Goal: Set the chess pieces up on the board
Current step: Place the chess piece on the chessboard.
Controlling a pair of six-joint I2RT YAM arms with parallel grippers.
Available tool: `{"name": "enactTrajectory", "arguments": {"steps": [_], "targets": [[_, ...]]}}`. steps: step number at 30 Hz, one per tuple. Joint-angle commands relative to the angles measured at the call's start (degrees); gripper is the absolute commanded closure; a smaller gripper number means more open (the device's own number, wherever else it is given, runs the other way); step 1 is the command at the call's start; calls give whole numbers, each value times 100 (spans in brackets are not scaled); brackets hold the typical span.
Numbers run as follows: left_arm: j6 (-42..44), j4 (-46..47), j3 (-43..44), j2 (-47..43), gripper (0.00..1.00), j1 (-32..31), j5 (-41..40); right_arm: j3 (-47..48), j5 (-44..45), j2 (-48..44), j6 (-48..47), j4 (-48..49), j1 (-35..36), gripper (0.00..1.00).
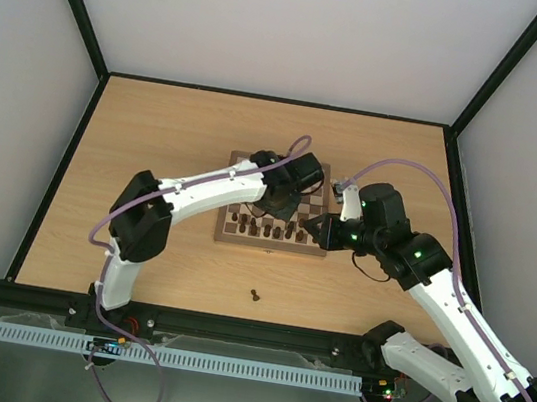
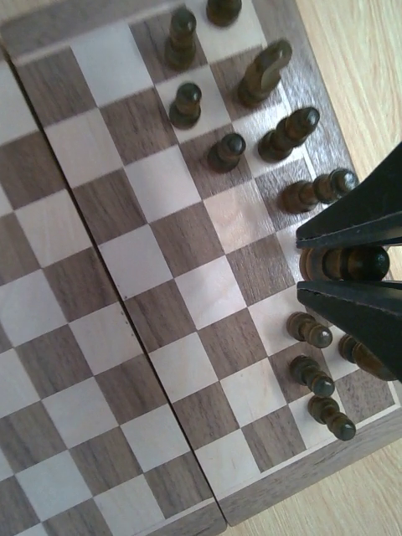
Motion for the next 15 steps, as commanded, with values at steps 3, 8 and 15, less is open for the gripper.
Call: {"name": "enactTrajectory", "arguments": {"steps": [3, 8, 15], "targets": [[233, -793, 372, 302, 97, -112, -410, 129, 71, -79, -106, -223, -17, 95], [251, -705, 276, 426, 97, -103, -350, 125, 22, -87, -116, -205, -17, 95], [255, -89, -69, 369, 97, -39, -32, 116, -14, -66, -130, -182, -12, 95]]}}
